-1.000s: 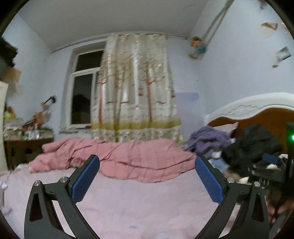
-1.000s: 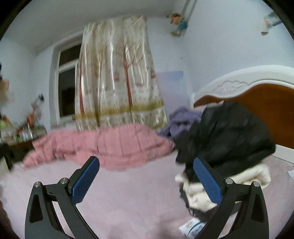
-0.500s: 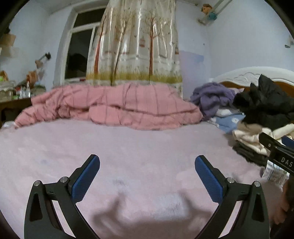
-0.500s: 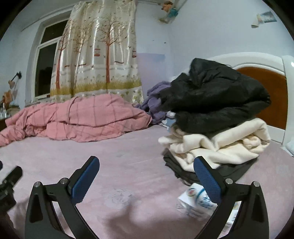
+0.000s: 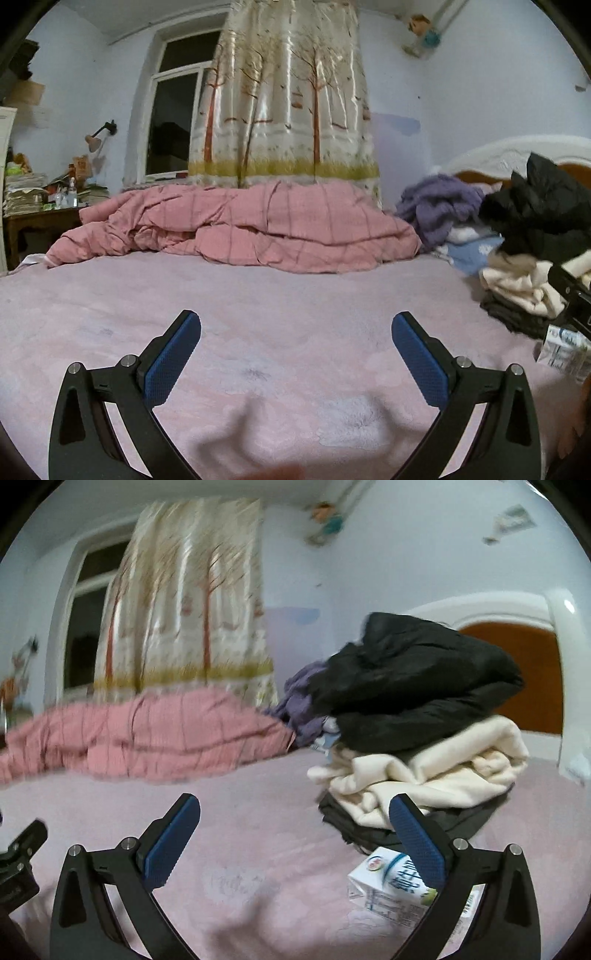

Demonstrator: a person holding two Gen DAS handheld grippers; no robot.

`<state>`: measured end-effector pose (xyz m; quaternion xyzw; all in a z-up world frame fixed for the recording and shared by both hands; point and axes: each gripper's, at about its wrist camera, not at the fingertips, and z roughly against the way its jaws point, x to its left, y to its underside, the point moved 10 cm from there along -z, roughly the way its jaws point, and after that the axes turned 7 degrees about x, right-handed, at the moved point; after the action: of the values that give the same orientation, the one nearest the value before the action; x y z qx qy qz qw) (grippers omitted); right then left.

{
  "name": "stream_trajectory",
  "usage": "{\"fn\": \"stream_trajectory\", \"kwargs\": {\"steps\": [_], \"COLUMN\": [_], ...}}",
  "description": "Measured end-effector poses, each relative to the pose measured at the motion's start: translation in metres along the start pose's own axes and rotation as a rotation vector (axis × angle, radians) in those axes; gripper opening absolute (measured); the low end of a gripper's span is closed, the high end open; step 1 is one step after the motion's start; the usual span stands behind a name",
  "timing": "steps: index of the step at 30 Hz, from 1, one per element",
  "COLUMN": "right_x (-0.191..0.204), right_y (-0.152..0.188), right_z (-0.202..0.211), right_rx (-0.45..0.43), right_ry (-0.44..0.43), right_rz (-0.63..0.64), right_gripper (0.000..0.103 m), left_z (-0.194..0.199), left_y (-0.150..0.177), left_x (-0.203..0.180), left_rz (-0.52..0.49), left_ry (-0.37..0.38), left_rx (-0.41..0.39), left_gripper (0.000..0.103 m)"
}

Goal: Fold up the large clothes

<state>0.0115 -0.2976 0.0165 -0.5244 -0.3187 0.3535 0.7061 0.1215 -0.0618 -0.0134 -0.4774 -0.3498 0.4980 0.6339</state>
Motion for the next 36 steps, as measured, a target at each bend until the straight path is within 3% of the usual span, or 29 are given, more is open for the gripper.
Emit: {"fn": "stream_trajectory", "kwargs": {"steps": [6, 18, 36], "right_x": [0.015, 0.028, 0.029], "right_y": [0.01, 0.012, 0.011], "right_z": [-0.023, -0.012, -0.013], "right_rx": [0.093, 0.074, 0.074], "right_ry": [-0.041, 0.023, 0.022], "right_rz": [0.023, 0.102, 0.127], "right_gripper": [0.102, 0.102, 0.102], "left_z": [-0.006, -0.009, -0.015], "left_y": [0.001, 0.004, 0.007], "left_x": [-0.005, -0.003, -0.004], "left_rz": [-0.024, -0.005, 0.008], "left_ry": [0.008, 0.021, 0.027], "left_rx": [0.024, 0.062, 0.085], "left_gripper": [0.103, 0.103, 0.103]}}
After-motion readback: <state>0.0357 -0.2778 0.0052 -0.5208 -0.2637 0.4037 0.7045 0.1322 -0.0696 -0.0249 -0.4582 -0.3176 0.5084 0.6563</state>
